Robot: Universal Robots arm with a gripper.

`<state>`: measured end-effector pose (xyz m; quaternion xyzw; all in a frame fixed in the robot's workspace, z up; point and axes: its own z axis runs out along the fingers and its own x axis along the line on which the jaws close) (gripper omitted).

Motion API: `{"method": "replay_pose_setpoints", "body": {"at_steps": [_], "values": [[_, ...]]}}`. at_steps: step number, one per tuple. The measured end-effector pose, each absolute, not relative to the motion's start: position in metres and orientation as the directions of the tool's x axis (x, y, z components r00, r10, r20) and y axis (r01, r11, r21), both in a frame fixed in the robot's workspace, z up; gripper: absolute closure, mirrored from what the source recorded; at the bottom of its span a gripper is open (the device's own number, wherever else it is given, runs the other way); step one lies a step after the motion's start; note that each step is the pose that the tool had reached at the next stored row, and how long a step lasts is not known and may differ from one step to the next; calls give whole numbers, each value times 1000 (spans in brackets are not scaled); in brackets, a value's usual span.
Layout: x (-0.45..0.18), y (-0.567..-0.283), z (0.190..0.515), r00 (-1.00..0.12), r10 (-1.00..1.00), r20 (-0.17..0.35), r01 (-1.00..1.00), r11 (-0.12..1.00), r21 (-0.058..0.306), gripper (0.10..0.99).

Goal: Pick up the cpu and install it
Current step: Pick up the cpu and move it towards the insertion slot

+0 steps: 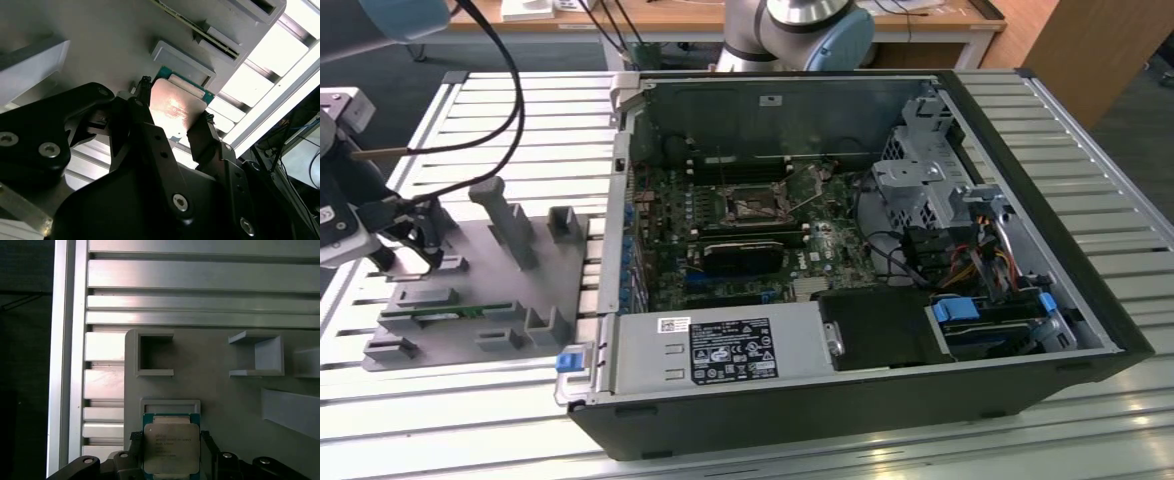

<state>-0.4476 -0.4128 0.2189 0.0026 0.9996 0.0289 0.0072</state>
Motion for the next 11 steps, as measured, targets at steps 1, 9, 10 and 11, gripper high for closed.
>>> {"method": "replay_pose_setpoints", "body": {"at_steps": [1,9,10,11], "values": [[-448,-413,219,-1000,6,-14,5,998,58,545],[-448,-412,223,-1000,6,-14,5,998,58,545],[-448,-412,223,-1000,6,-14,5,998,58,545],[-448,-412,223,-1000,6,-14,5,998,58,545]]}}
